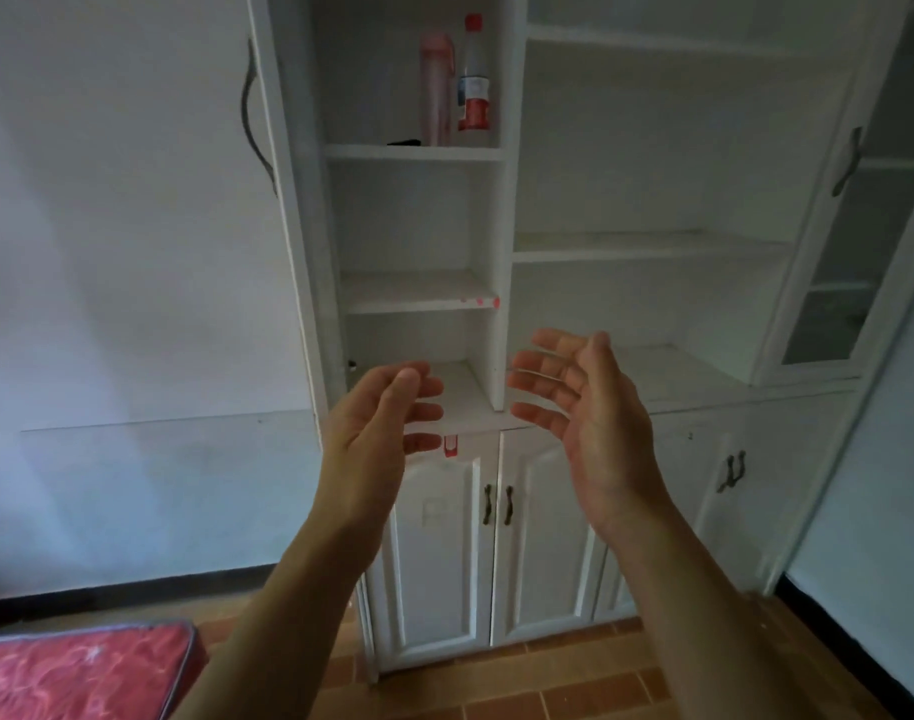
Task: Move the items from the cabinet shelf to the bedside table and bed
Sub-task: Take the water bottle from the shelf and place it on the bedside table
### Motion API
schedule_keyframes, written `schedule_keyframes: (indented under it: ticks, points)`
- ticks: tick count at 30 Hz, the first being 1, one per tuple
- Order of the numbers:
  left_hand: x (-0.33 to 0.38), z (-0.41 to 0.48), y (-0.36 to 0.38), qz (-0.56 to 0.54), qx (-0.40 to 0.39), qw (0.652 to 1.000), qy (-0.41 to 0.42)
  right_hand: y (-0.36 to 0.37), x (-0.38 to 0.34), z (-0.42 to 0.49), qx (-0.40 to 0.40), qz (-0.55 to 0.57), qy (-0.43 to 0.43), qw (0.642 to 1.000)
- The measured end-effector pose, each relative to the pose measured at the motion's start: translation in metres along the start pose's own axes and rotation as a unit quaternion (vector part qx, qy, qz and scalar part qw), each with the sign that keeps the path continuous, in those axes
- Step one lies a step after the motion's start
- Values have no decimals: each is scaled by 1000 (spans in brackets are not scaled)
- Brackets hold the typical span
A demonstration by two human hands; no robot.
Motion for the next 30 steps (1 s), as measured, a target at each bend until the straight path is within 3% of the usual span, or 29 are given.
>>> schedule_keyframes:
  ticks: [8, 19, 30]
  points:
    - [-16, 105, 51, -44, 38, 998, 33, -31, 20, 114, 0, 6, 2, 1000]
    - [-59, 220, 107, -49, 29, 998, 38, -35, 62, 236, -15, 30, -10, 999]
    - [-80, 379, 114, -115, 26, 990, 83, 28, 89, 388, -32, 22, -60, 997]
Point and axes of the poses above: each hand's wrist, its own z-axis towards the middle knuckle, its own y-axis out of the palm, x = y × z, the point moved 7 cm from there along z, towards the middle knuckle
